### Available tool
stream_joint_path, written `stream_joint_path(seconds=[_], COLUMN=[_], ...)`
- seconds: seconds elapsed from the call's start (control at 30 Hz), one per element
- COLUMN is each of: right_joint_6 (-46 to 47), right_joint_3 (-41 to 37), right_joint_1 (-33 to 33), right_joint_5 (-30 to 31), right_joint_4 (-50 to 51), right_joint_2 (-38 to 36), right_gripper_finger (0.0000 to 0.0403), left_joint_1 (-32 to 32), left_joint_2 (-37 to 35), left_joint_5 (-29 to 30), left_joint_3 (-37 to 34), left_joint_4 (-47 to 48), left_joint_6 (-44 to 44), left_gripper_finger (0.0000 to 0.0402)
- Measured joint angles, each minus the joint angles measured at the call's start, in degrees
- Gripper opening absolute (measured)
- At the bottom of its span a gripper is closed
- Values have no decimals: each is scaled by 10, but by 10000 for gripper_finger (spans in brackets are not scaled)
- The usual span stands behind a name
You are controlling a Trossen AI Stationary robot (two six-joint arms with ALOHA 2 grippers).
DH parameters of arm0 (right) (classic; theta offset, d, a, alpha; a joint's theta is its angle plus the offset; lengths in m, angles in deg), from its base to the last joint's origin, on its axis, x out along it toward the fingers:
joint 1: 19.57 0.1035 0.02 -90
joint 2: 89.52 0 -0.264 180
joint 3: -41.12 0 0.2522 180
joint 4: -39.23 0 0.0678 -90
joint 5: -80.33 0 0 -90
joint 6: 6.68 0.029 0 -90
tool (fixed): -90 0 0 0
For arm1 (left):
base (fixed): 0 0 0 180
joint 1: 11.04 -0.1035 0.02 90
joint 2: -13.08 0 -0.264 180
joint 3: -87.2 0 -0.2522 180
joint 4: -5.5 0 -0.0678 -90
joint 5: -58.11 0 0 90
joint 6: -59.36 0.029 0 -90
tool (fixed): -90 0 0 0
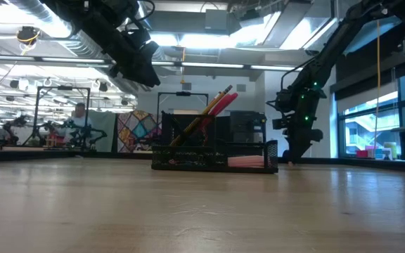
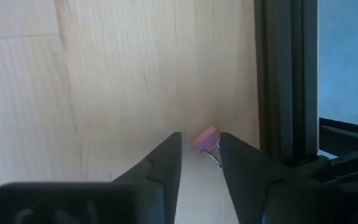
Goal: Pick and place office supplies into organizer
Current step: Put the pink binder clip into the desk organizer
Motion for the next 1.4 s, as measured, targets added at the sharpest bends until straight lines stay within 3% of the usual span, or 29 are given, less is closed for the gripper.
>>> stream_joint_path(seconds=[0.47,0.93,1.13,1.4], right_joint_6=[-6,41,108,220], right_joint_3=[1,0,0,-1], right_joint_1=[6,71,119,188], right_joint_5=[-2,13,16,14], right_joint_4=[12,36,41,65], right_joint_2=[-1,-2,-2,-2], right_gripper_finger=[45,41,41,41], left_joint_1=[0,0,0,0], left_joint_2=[0,0,0,0], left_joint_5=[0,-12,-47,-49], left_joint_3=[0,0,0,0], left_joint_4=[4,4,5,5], left_joint_6=[0,0,-9,-10], left_gripper_finger=[125,125,125,125])
